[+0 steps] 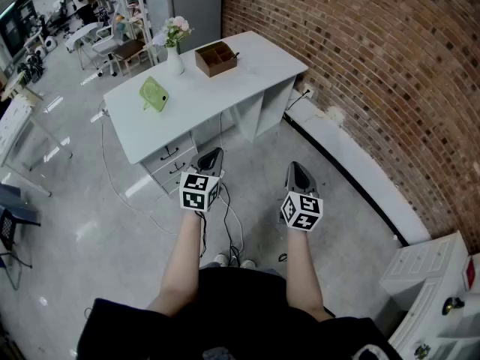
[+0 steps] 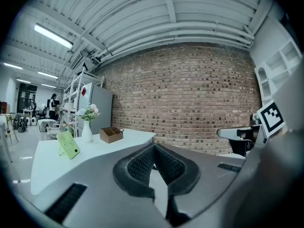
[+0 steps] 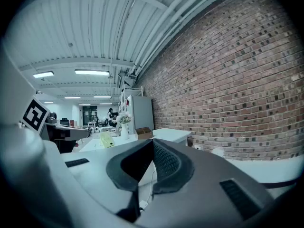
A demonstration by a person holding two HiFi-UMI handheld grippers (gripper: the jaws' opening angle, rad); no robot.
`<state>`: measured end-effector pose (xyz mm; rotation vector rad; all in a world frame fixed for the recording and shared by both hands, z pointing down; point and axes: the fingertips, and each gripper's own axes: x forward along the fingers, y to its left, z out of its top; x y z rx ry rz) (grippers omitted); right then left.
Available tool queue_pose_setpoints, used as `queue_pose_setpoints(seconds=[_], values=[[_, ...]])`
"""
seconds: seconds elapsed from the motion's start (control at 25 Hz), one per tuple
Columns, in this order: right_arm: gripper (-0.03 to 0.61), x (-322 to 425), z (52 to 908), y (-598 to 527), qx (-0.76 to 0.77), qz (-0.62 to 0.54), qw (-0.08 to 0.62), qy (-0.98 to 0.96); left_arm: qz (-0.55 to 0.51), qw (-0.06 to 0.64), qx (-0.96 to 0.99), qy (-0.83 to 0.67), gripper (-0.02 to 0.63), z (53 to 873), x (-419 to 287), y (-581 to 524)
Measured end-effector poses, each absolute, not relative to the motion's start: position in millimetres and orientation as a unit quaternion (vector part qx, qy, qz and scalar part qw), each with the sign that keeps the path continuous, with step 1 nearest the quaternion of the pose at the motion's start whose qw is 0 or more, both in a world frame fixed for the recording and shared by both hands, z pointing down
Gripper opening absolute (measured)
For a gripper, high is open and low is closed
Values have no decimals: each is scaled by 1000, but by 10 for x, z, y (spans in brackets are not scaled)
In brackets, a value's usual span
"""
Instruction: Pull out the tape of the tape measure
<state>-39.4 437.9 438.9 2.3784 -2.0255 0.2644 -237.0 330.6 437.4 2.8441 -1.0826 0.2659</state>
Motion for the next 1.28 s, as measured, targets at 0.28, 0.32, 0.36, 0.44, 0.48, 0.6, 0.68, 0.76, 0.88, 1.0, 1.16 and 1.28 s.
queue_pose_setpoints(seconds=[0.28,0.32,0.36,0.44,0.48,0.6,0.68,0.76,0.88,1.0,1.16,1.28], values=[[0,-471,4417,4342,758,87,6,-647,89,46,932,-348,20,4414,-2398,3268],[0,-485,4426,4339,758,88,6,-646,89,47,932,-348,20,4424,-2409,3261],[0,-499,4434,4330,758,88,6,-646,89,48,933,-347,20,4435,-2419,3250],[0,-517,4447,4308,759,90,6,-644,89,50,934,-344,20,4455,-2427,3218],[1,-523,4453,4294,760,91,5,-643,90,51,934,-342,20,4464,-2429,3200],[2,-541,4469,4231,763,95,3,-639,92,52,935,-338,20,4488,-2450,3121],[2,-552,4473,4173,767,97,-5,-634,93,52,936,-335,20,4490,-2476,3051],[3,-571,4483,4109,770,101,-16,-630,93,51,938,-331,20,4495,-2504,2975],[3,-613,4505,4050,777,102,-22,-621,94,50,941,-322,20,4529,-2535,2886],[3,-592,4495,4033,783,94,-17,-614,95,48,943,-314,20,4571,-2526,2797],[3,-458,4494,4020,794,98,-29,-599,97,55,946,-306,20,4644,-2471,2717],[3,-352,4486,3888,797,98,-29,-596,102,57,946,-301,20,4687,-2376,2606]])
